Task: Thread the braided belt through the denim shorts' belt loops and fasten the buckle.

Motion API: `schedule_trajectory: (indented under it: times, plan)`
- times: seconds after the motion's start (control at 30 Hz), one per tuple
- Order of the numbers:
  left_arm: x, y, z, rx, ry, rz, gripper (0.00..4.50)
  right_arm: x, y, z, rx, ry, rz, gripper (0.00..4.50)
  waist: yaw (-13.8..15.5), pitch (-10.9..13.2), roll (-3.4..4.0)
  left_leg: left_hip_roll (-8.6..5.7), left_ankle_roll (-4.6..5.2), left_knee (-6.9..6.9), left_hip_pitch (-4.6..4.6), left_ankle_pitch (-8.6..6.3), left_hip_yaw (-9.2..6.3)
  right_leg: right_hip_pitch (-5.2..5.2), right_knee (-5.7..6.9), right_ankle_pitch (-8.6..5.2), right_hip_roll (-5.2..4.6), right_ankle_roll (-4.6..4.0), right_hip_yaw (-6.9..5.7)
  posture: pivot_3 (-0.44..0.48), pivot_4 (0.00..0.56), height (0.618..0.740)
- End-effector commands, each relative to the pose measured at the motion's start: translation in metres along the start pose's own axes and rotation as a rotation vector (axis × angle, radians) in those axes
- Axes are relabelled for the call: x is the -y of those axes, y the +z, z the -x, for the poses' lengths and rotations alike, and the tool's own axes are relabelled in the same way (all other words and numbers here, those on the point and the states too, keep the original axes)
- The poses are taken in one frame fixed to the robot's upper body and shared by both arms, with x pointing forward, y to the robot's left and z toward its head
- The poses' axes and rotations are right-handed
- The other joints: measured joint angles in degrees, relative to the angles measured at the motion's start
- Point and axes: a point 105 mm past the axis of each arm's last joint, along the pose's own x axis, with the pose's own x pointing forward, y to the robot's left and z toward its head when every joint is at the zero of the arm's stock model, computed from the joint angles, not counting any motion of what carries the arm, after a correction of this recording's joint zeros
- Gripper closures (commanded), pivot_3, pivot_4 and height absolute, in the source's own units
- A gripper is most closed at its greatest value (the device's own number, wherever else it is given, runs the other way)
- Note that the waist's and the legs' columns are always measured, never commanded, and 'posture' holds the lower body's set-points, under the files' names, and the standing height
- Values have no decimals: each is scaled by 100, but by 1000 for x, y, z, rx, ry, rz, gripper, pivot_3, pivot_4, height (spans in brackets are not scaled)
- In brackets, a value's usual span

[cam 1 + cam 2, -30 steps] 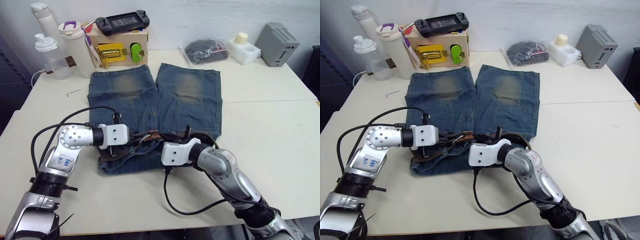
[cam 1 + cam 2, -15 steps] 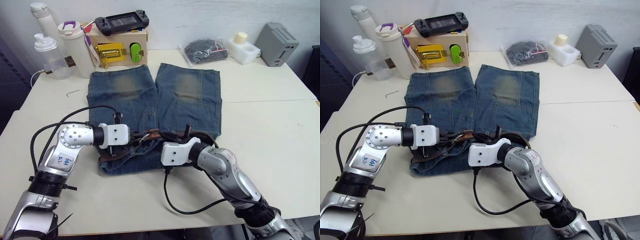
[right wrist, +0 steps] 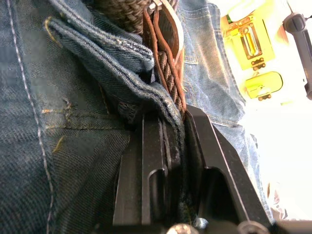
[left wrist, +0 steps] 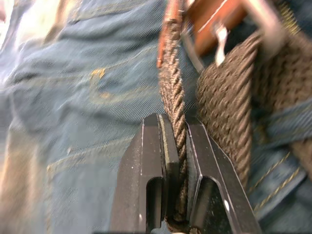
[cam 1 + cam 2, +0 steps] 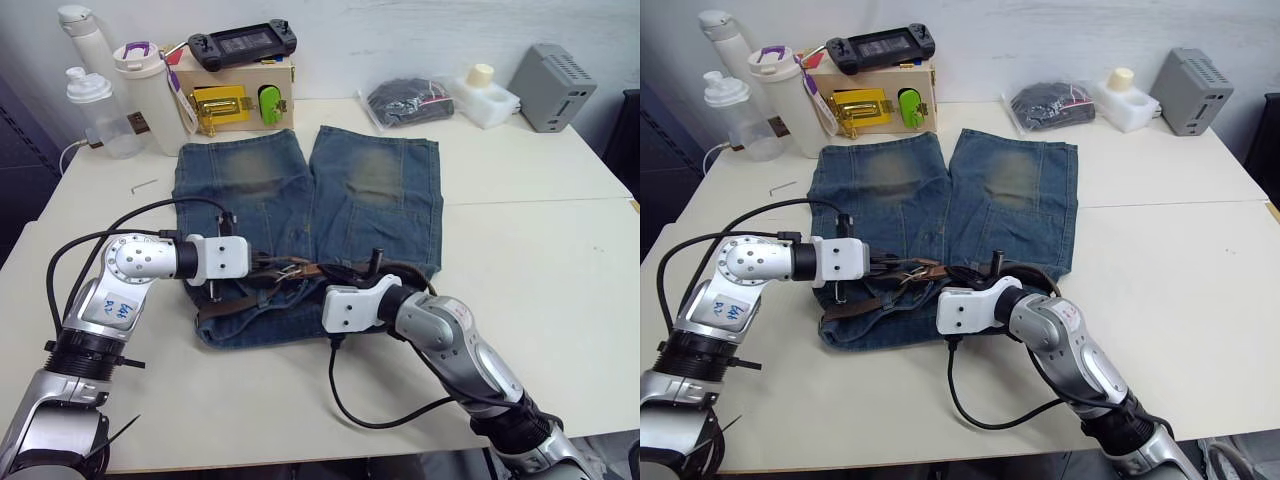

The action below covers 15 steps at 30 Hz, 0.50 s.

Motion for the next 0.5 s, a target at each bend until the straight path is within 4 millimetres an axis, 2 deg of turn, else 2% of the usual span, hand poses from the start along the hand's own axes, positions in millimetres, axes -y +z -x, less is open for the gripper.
schedule_trajectory:
  times: [0.03, 0.37, 0.5]
  plan:
    - [-19, 6, 17, -5, 87, -10, 4500, 24, 1, 5, 7, -76, 85, 4465, 0, 0, -1, -1, 0, 4, -4, 0, 0, -3, 2, 0, 0, 0, 1, 0, 150, 645]
    - [-10, 6, 26, -28, 98, 15, 4500, 40, -20, 5, -75, -112, 134, 4465, 1, -1, -1, -1, -1, 18, -19, 0, -1, -14, 11, 0, 0, 0, 2, 0, 150, 645]
    - [-8, 2, 28, -53, 102, 25, 4500, 45, -17, 0, -66, -124, 149, 4465, 4, -1, -1, -1, -1, 44, -50, 0, -9, -31, 21, 0, 3, 0, -1, 0, 150, 645]
